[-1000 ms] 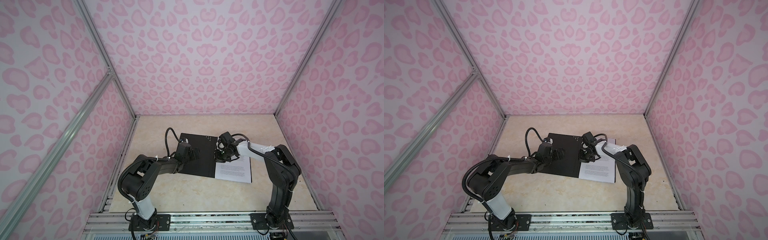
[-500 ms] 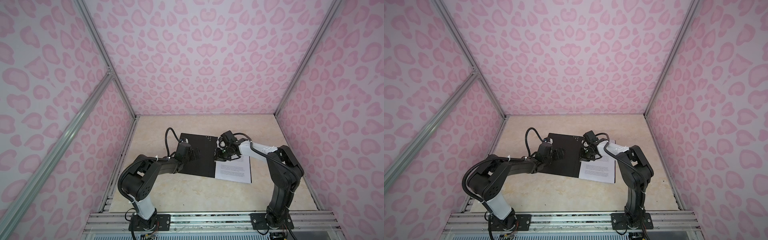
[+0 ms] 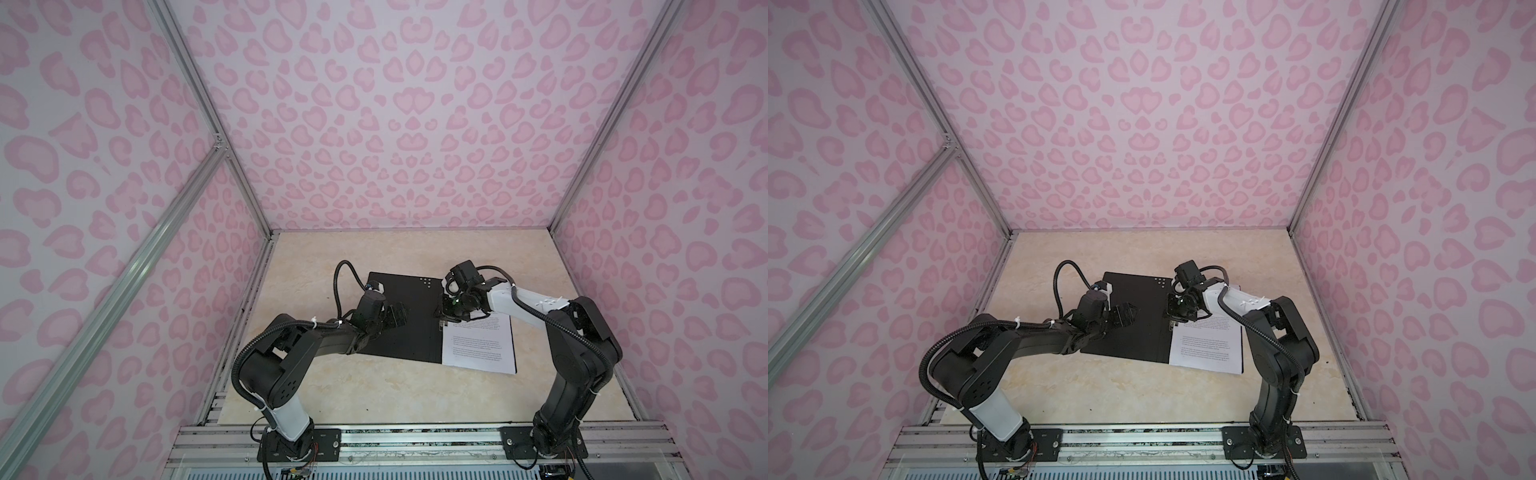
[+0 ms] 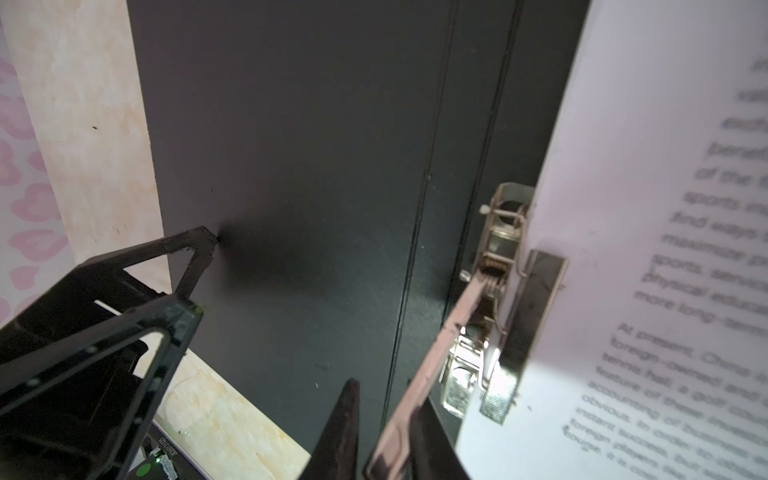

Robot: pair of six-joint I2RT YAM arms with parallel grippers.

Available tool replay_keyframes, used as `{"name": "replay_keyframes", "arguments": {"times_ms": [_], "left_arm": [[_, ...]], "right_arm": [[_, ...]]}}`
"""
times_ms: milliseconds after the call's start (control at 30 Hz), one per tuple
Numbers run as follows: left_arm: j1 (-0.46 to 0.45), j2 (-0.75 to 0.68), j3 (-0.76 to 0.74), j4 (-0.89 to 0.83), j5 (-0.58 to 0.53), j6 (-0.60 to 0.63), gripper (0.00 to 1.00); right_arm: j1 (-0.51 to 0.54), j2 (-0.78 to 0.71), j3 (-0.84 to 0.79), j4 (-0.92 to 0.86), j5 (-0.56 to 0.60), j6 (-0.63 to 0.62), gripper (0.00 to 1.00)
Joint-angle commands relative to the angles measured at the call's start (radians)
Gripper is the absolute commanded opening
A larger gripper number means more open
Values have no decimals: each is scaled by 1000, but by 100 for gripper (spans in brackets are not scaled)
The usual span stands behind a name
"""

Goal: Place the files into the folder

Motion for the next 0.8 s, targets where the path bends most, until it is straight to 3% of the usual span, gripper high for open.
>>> {"name": "replay_keyframes", "arguments": {"times_ms": [0, 400, 767], "left_arm": [[-7, 18, -40, -420, 89, -98, 97], [-7, 2, -44, -419, 97, -94, 97], [-7, 3, -41, -422, 95, -91, 97]], "right_arm": [[-11, -26, -30, 10, -12, 14, 26], [-41, -229, -126, 55, -8, 140, 33], [-60, -213, -179, 173, -26, 312, 22]]}}
